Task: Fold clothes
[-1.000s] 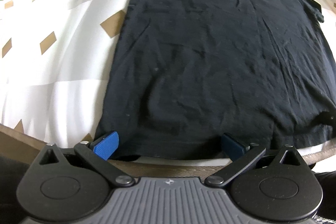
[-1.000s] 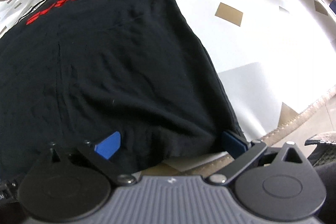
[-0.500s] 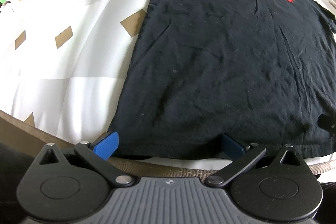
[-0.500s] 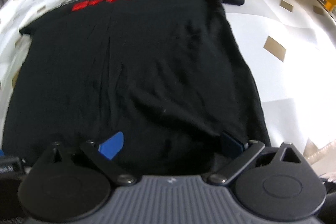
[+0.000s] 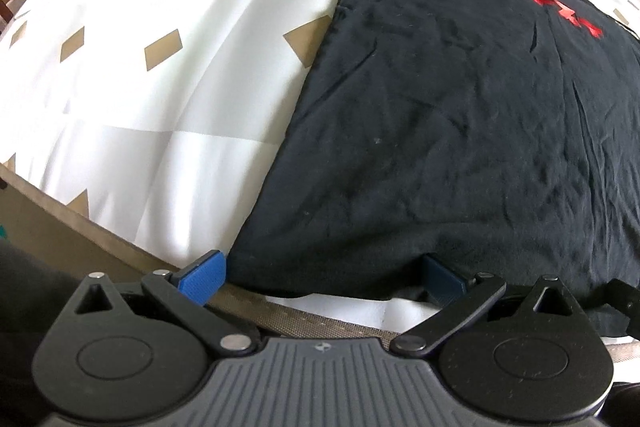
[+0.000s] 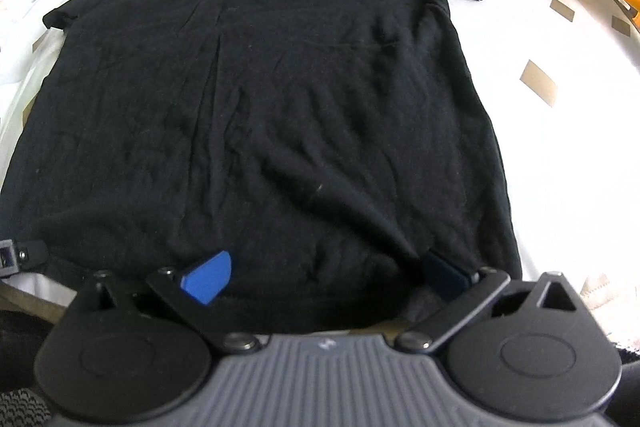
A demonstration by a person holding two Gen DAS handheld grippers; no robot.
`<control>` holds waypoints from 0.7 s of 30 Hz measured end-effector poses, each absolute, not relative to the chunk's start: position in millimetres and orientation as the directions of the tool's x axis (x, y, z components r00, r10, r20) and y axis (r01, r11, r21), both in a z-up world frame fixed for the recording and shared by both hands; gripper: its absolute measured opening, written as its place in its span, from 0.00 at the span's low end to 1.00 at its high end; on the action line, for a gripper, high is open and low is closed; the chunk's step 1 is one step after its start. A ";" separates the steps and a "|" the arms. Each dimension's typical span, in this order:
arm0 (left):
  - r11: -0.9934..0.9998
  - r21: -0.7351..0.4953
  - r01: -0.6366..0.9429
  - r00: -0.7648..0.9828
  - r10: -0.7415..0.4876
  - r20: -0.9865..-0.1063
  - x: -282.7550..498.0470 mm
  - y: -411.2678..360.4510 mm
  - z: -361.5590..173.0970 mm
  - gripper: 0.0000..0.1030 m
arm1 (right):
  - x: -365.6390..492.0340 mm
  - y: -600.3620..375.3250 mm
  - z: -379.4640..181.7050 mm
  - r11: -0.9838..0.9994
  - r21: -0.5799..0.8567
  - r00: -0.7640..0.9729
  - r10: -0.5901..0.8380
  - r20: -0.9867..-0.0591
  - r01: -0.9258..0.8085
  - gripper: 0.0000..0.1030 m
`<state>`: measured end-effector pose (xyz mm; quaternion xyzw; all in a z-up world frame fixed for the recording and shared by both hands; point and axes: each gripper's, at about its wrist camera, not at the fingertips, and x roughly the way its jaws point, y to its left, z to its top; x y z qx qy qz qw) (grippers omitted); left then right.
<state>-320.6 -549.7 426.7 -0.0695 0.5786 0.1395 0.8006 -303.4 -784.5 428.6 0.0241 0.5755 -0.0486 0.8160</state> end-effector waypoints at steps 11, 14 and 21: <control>0.956 0.045 -0.289 0.329 0.144 -0.933 -313.8 -560.3 435.5 1.00 | -300.6 -786.8 433.2 0.987 0.002 0.325 -0.050 -0.944 0.159 0.98; 0.962 0.033 -0.272 0.328 0.125 -0.936 -307.1 -565.0 435.2 1.00 | -293.9 -787.1 436.8 0.988 -0.001 0.344 -0.055 -0.938 0.155 0.98; 0.976 0.017 -0.218 0.320 0.088 -0.943 -288.4 -576.2 433.7 1.00 | -274.7 -784.5 443.2 0.997 -0.046 0.354 -0.065 -0.933 0.064 0.98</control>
